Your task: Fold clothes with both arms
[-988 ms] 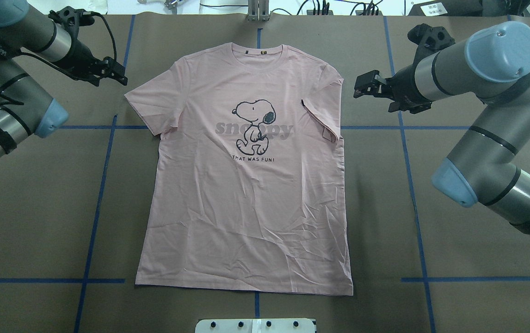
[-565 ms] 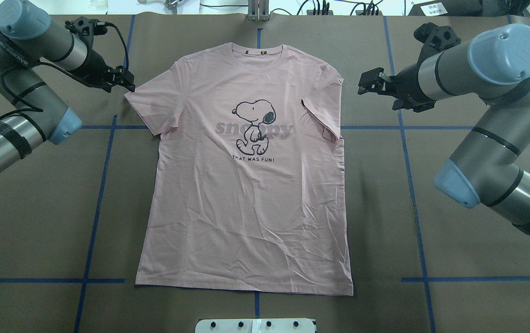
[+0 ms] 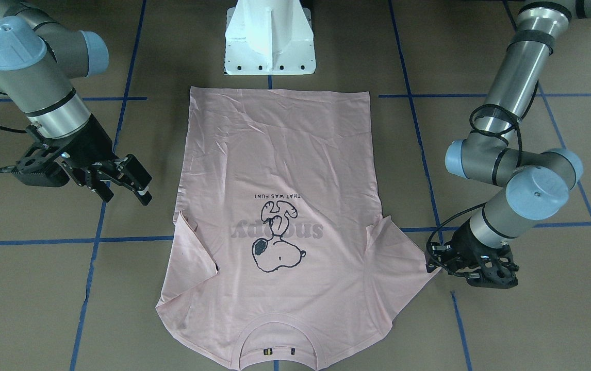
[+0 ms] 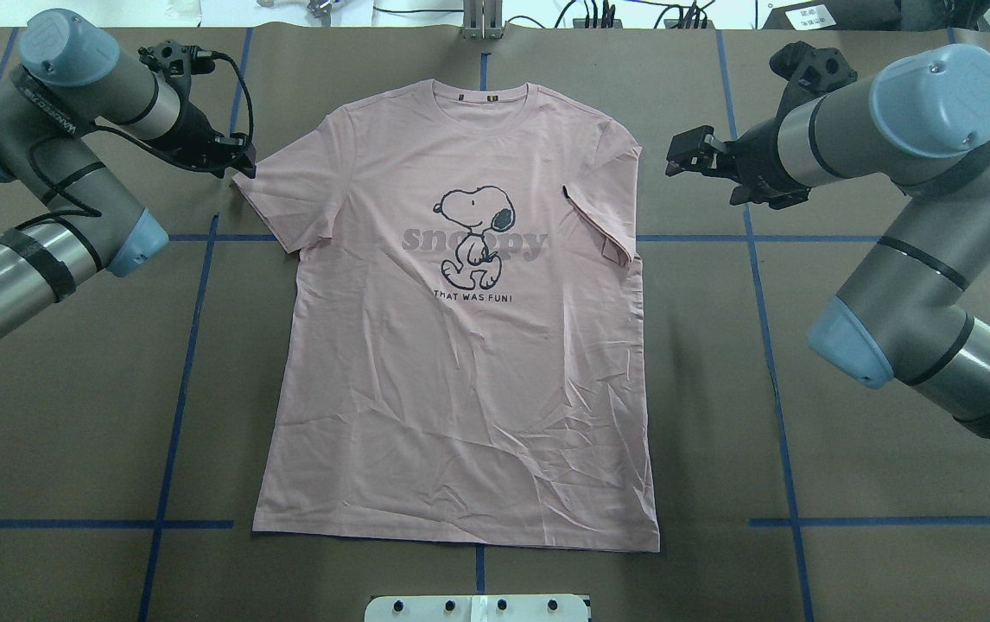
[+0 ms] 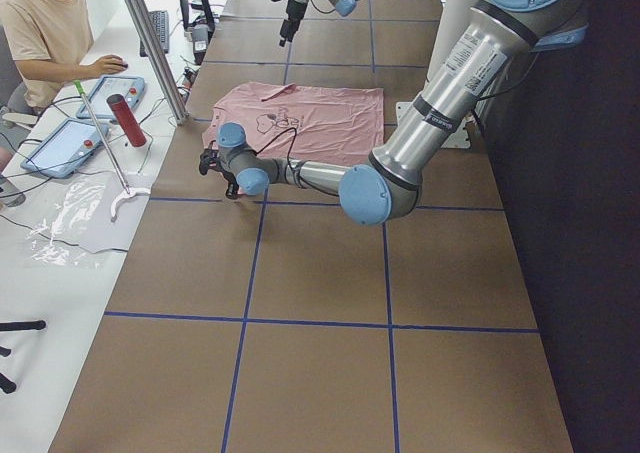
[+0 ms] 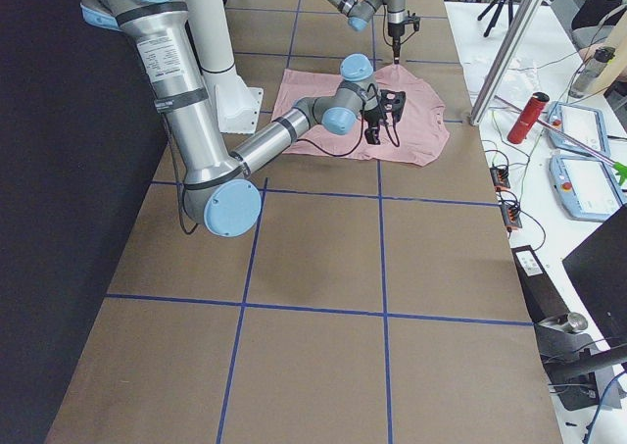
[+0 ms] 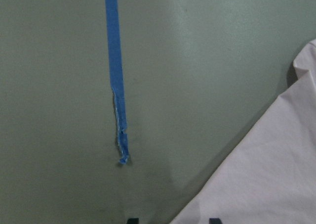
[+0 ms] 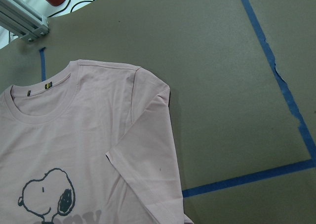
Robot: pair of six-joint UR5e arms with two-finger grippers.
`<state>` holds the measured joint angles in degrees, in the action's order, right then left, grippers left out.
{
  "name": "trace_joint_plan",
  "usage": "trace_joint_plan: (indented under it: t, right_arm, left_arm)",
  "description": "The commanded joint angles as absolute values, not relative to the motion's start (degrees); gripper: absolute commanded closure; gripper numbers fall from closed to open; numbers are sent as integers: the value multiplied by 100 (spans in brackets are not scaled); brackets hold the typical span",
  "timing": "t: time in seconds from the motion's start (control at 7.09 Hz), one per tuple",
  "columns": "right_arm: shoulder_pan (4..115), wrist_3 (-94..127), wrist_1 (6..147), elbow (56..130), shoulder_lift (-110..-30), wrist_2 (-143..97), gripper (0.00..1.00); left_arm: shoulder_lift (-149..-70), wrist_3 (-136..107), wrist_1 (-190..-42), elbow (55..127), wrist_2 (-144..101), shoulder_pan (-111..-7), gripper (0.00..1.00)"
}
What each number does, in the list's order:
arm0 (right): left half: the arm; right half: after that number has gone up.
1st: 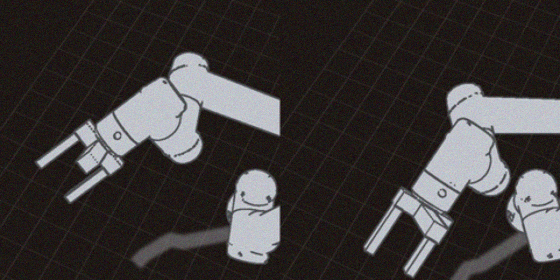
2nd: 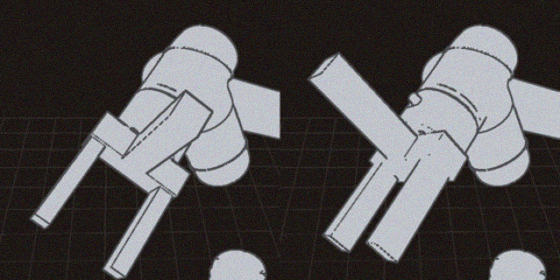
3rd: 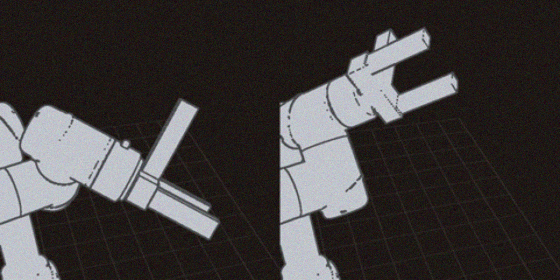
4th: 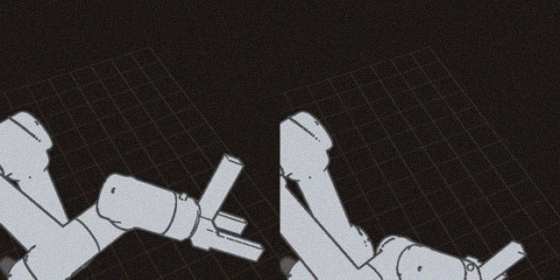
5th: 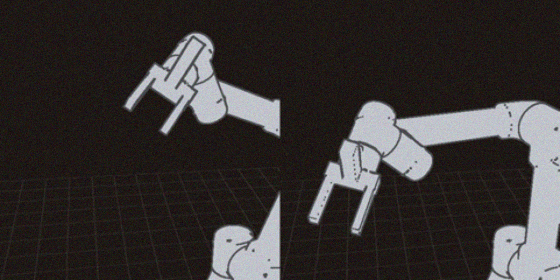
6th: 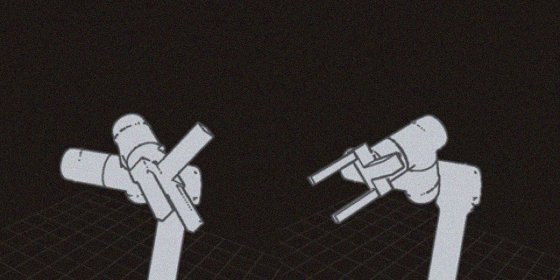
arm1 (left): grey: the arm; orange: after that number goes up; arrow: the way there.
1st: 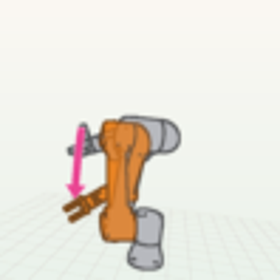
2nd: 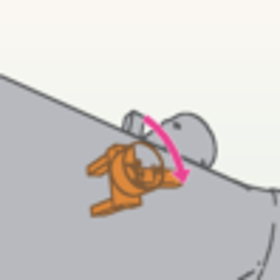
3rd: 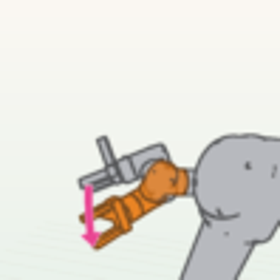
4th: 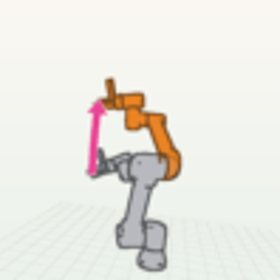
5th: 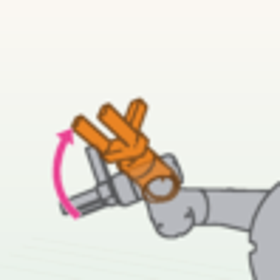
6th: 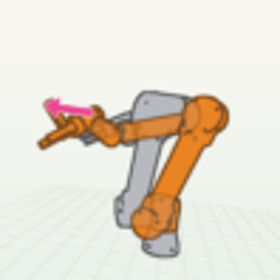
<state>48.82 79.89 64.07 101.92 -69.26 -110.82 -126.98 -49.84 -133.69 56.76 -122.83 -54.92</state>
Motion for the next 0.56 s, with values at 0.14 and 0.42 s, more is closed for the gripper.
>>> trace_joint_plan:
  t: [0.14, 0.42]
  right_arm:
    - [4878, 7989, 6425, 10178, -6908, -11083, 0]
    - [4878, 7998, 6434, 10169, -6908, -11083, 0]
  left_arm:
    - [-12709, -4983, -13368, 5643, -12278, -5458, 84]
    - [-12744, -5053, -13351, 5669, -12278, -5449, 100]
